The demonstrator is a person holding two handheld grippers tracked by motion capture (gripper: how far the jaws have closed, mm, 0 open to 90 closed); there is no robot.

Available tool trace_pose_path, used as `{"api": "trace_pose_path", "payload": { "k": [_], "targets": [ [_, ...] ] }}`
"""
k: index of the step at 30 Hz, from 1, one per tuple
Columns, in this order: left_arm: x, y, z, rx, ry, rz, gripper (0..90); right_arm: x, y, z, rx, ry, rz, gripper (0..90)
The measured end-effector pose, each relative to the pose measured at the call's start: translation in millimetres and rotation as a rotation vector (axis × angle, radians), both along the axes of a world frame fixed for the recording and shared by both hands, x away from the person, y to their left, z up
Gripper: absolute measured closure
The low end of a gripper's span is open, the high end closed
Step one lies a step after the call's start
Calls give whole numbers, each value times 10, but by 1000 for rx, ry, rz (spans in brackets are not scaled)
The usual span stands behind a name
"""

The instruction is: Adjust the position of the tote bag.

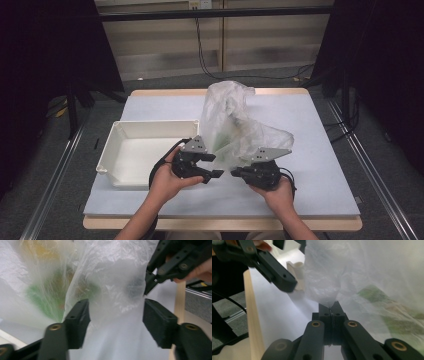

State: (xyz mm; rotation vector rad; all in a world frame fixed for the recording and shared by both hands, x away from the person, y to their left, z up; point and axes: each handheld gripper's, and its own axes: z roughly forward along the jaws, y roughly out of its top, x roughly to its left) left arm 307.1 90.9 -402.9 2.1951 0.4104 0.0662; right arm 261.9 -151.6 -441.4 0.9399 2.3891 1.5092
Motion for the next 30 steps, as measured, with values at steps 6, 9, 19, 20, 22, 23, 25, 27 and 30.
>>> {"api": "trace_pose_path", "payload": {
  "k": [6,9,19,20,22,23,25,27,30],
  "targets": [
    [20,-28,15,-42,-8,11,328,-13,84,10,3,-5,17,900],
    [29,-44,14,-40,-1,6,362,-14,81,7,7,-7,13,900],
    [53,-101,-30,-29,26,-18,709,1,104,4,-6,-11,9,900],
    [60,-94,-22,-28,52,-26,802,4,109,6,-5,-7,11,898],
    [56,-92,-19,-26,54,-22,848,6,111,6,-13,-12,16,892],
    [58,-87,-17,-23,68,-19,898,1,121,9,-9,-11,10,845],
    [62,-79,-12,-10,69,-11,900,-1,122,9,-11,-10,9,807],
    [74,-49,-2,7,74,5,900,-10,87,5,-25,-1,-23,672],
    [106,12,25,-4,68,26,900,-25,23,5,-35,5,-49,566]
  ]
}}
